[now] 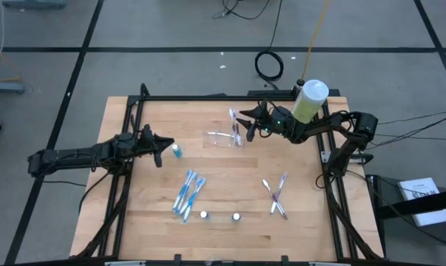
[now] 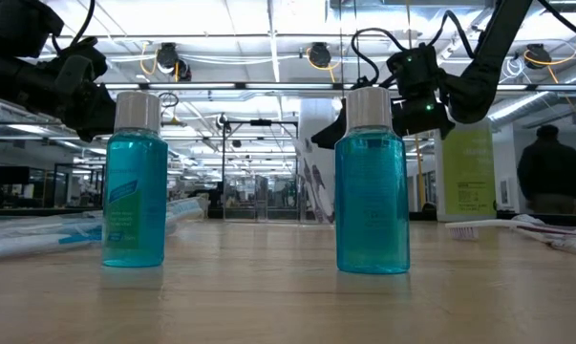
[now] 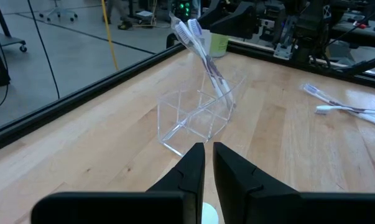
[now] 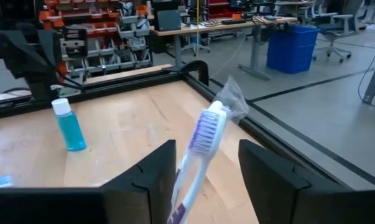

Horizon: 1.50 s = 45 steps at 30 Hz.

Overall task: Pick & Place toothbrushing station
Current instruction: Put the violet toothbrush into the transparent organizer

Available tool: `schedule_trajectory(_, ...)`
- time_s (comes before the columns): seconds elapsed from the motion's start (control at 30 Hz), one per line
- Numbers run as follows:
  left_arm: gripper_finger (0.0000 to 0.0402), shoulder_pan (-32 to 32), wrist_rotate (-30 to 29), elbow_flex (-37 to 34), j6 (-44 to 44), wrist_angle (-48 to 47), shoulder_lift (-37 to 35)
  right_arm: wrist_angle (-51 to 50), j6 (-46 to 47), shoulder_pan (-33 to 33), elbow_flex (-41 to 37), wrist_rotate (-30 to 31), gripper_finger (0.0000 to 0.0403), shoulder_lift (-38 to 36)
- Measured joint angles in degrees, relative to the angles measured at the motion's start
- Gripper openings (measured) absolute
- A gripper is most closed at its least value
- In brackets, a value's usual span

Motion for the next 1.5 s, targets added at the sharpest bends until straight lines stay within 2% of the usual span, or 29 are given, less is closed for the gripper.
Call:
schedule_trajectory(0.3, 0.0037, 0.0, 0.0, 0.0, 0.0, 0.0, 0.0, -1.4, 0.0, 0.0, 0.0, -0.1, 0.0178, -3.0)
schedule_trajectory(0.73, 0.0037, 0.0, 0.0, 0.0, 0.0, 0.0, 0.0, -11.7, -1.5, 2.8, 0.0, -0.2, 0.0174, -12.2)
schedule_trajectory(1.03, 0.0037, 0.0, 0.0, 0.0, 0.0, 0.0, 0.0, -24.0, -4.2, 8.2, 0.0, -0.2, 0.0173, -21.5)
schedule_trajectory(1.17, 0.0037, 0.0, 0.0, 0.0, 0.0, 0.0, 0.0, -32.6, -3.5, 11.9, 0.0, -0.2, 0.0172, -24.5)
schedule_trajectory(1.33, 0.0037, 0.0, 0.0, 0.0, 0.0, 0.0, 0.0, -45.4, 0.8, 17.4, 0.0, -0.3, 0.0173, -26.5)
schedule_trajectory(1.5, 0.0037, 0.0, 0.0, 0.0, 0.0, 0.0, 0.0, -58.8, 9.2, 21.6, 0.0, -0.2, 0.0173, -27.4)
